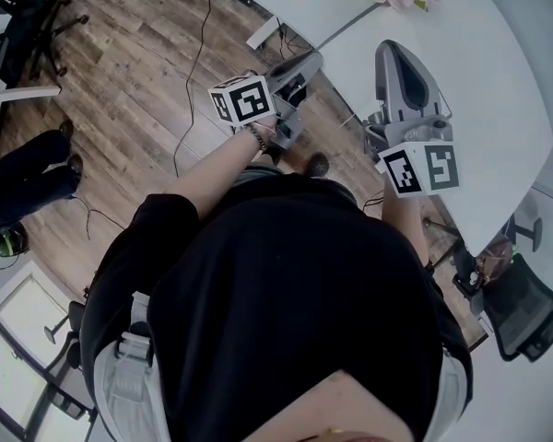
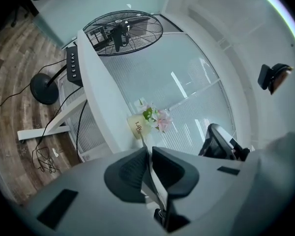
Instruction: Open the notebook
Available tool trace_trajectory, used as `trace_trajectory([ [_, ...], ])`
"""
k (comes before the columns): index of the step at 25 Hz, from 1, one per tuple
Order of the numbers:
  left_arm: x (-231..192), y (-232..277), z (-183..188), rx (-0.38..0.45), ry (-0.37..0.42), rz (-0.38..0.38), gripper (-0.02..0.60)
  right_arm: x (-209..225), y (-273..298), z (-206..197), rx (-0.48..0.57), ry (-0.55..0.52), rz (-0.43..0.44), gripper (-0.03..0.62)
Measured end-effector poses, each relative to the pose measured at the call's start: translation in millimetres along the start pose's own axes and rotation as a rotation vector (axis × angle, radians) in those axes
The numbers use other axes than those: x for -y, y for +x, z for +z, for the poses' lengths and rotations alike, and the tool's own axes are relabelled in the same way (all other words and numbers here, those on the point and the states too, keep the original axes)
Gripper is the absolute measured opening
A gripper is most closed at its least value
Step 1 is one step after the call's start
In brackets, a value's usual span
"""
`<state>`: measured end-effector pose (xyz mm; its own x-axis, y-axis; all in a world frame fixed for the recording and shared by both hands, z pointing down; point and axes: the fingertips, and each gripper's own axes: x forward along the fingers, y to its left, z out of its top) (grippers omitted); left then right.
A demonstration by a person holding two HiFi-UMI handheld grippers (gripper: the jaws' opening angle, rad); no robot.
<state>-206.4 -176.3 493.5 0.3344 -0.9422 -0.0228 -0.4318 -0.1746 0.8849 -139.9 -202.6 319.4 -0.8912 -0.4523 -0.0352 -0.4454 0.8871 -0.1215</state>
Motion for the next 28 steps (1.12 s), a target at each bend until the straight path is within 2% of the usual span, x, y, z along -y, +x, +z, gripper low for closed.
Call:
trace_trajectory([
  [15,-26.4,-0.9,-9.4,-0.097,-0.073,0.007,0.051,-1.5,15.8,-4.6,0.002,0.009,-0.038,0.005],
  [28,-37.1,-0.6,-14.8,-0.131,-0.104,0.010,0.052,6.0,18.9,-16.7,-0.013,0.028,-0.061,0.005],
])
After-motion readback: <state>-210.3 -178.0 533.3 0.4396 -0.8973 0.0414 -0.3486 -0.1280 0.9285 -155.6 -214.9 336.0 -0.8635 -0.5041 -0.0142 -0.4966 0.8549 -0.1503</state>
